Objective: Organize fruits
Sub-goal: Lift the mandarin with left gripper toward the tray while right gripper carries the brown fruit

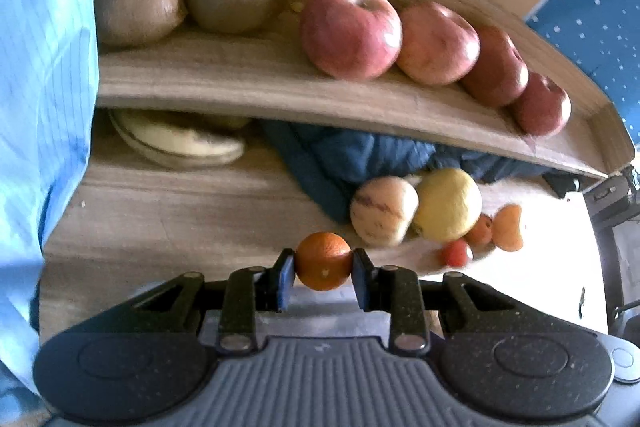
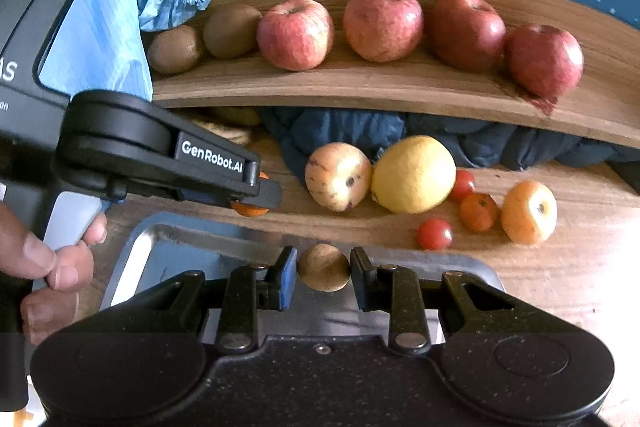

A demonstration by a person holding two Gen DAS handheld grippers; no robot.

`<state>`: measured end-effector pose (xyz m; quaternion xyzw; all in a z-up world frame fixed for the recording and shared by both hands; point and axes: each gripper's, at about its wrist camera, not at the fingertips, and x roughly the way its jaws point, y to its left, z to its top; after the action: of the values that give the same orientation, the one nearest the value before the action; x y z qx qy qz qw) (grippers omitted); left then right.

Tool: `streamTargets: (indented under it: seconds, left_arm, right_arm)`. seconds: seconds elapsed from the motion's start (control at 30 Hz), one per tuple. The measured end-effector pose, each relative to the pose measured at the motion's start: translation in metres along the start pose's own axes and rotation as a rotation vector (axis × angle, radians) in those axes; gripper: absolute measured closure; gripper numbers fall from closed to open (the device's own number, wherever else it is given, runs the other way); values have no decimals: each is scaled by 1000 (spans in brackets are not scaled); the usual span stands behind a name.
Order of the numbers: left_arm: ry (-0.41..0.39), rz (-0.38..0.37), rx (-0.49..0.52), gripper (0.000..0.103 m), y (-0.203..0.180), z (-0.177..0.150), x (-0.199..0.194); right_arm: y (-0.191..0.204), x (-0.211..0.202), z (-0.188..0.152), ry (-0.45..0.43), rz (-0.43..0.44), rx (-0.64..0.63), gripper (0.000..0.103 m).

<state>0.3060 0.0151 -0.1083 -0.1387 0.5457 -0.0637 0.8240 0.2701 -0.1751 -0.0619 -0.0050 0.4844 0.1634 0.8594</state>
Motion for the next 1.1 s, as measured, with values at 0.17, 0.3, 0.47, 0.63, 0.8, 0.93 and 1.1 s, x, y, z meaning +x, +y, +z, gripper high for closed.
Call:
streamTargets:
  seconds: [0.17,0.3,0.47,0.63,0.8,0.93,1.1]
  left_arm:
    - [17,-3,16,70,-12,-20,-1]
    - [10,1,23,70,-19,-34,-5]
    - [14,4,40,70,-28,-51,-10]
    - [16,8,45,70,-34,-67,-14]
    - [25,17,41,70,-37,-81,-18]
    - [32,23,44,70,-39,-91,-20]
    - [40,28,53,70,-42,-100,-22]
  right_arm:
    - [-7,-12,-15,4,-4,12,72]
    - [-14,-22,-26,5,-8,25,72]
    - [-20,-33,-39,7,-6,36,72]
    - [-25,-41,-52,16,3,31,72]
    - [-29,-48,-65,27,13,22,72]
    - [-31,-51,-74,40,17,22,72]
    - [-33,-54,-84,57,21,31,72]
